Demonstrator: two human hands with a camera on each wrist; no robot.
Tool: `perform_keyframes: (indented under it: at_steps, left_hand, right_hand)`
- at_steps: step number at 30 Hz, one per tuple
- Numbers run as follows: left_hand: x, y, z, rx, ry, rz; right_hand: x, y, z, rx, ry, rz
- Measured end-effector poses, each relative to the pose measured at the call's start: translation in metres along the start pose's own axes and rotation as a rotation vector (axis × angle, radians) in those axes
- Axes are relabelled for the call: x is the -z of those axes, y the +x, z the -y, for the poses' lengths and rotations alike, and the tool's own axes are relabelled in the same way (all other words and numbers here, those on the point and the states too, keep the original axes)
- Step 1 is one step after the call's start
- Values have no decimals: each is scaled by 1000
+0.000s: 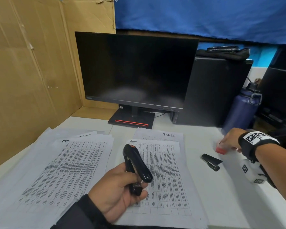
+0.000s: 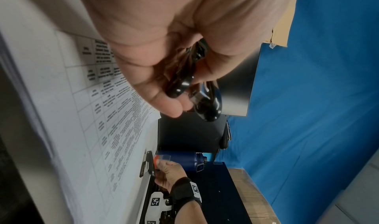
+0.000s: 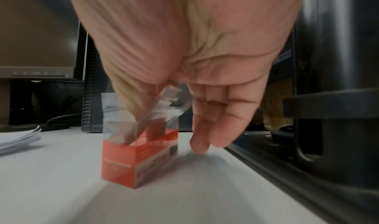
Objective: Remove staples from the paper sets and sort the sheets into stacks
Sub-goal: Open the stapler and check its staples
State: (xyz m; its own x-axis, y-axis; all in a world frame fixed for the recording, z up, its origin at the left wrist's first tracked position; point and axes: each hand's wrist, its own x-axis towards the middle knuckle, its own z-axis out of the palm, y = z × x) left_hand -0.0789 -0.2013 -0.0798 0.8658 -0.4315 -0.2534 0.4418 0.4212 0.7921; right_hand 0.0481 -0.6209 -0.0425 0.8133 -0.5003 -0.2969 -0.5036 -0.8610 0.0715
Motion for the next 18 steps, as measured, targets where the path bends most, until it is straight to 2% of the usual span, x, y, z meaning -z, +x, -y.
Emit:
perform_keyframes:
  at_steps: [11, 15, 18]
  left_hand:
    - [-1, 0, 4, -7, 53, 1]
    - [-1, 0, 4, -13, 59, 0]
    - [-1, 1, 4, -12, 67, -6]
  right_hand:
    - [5, -7, 10, 44, -47, -36]
    - [2, 6, 4, 53, -64, -41]
    - [-2, 16, -2, 102, 103, -83]
